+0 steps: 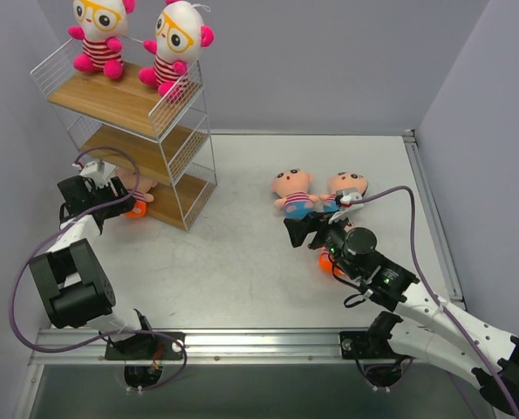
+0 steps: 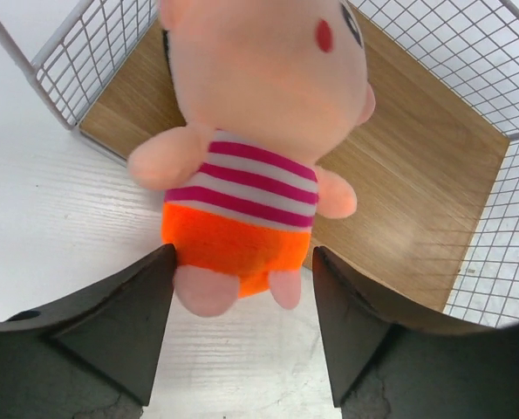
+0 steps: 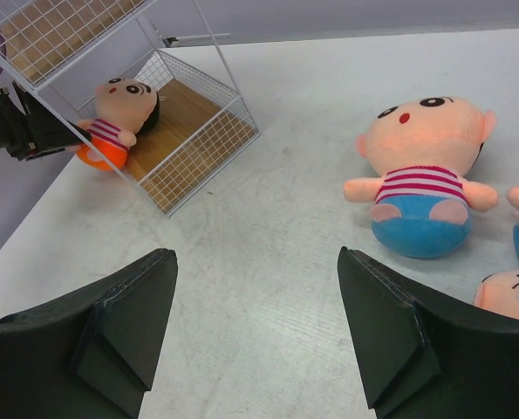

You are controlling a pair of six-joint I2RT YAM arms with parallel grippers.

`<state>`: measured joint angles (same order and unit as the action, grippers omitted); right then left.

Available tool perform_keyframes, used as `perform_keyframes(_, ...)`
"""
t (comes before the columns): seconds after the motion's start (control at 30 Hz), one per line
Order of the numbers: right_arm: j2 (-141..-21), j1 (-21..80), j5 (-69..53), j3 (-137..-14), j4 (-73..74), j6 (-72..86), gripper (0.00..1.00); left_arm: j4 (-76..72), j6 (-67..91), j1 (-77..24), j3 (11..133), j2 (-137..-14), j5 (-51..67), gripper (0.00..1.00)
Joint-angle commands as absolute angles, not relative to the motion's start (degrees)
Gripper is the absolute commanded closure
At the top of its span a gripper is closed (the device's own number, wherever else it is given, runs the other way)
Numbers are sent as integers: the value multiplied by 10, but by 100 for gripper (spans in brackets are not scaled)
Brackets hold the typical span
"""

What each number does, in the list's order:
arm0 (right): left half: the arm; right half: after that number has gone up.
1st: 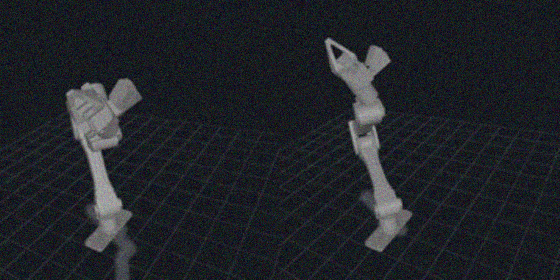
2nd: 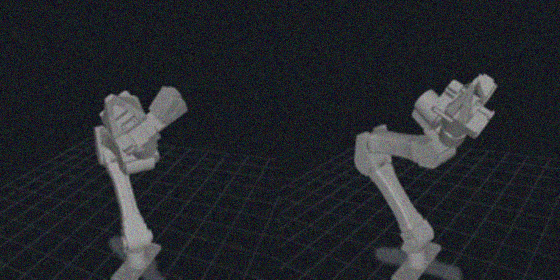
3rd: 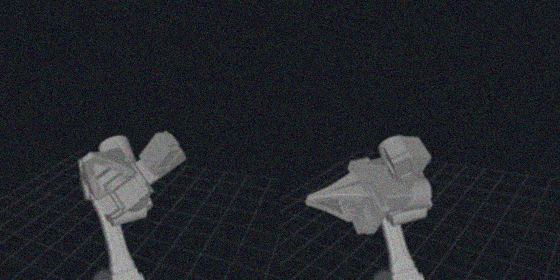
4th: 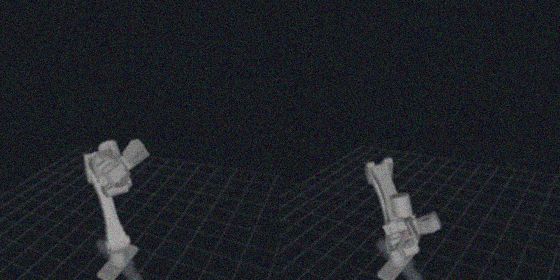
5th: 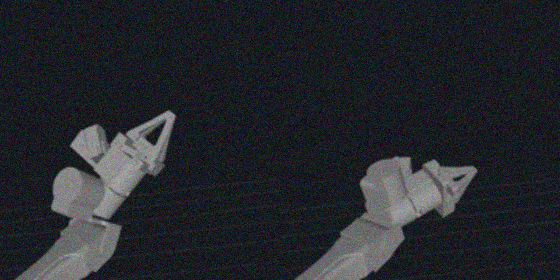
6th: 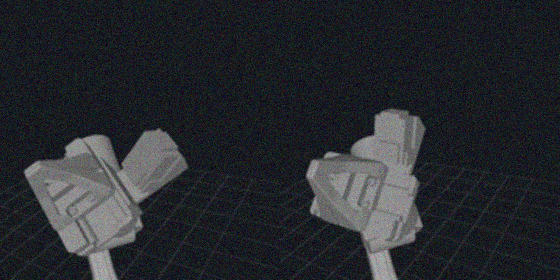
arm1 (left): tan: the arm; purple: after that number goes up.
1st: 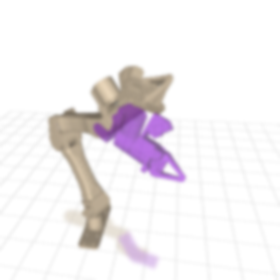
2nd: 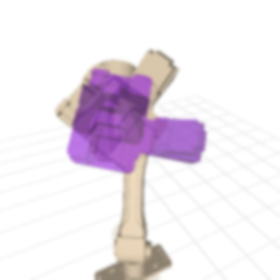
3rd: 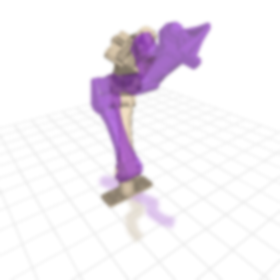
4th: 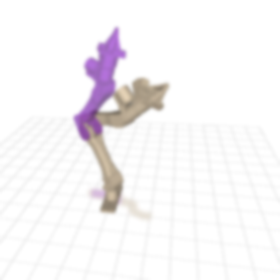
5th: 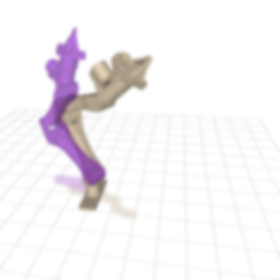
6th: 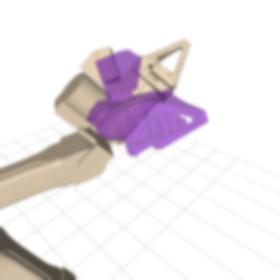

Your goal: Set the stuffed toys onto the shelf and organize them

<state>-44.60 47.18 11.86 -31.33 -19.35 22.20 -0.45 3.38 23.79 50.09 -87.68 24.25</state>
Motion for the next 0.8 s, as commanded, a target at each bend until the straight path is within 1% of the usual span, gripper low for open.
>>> perform_keyframes(0.0,-439,468,113,-311,-225,214,25,-37,61,236,493,-845,226,28)
perform_keyframes(0.03,-438,468,113,-310,-226,214,25,-37,71,236,490,-836,211,25)
perform_keyframes(0.07,-434,468,112,-309,-225,215,25,-40,90,238,487,-831,205,24)
perform_keyframes(0.1,-432,468,112,-309,-226,214,25,-43,102,238,479,-825,200,21)
perform_keyframes(0.13,-432,468,111,-308,-226,215,25,-47,114,239,474,-817,197,21)
perform_keyframes(0.2,-426,468,109,-307,-225,214,25,-58,156,244,459,-807,173,16)
perform_keyframes(0.3,-421,468,109,-301,-225,216,25,-78,229,250,436,-787,135,15)
perform_keyframes(0.43,-414,468,109,-300,-223,219,25,-103,327,250,373,-751,78,15)
perform_keyframes(0.47,-412,468,109,-300,-222,220,25,-108,367,251,365,-746,66,16)
perform_keyframes(0.53,-410,468,110,-298,-221,221,25,-114,400,250,351,-738,42,16)
perform_keyframes(0.6,-410,468,111,-296,-220,220,25,-140,438,250,333,-737,39,18)
perform_keyframes(0.63,-411,468,111,-296,-220,221,25,-149,447,250,329,-737,38,20)
perform_keyframes(0.77,-416,468,111,-298,-220,220,25,-213,491,249,317,-754,49,23)
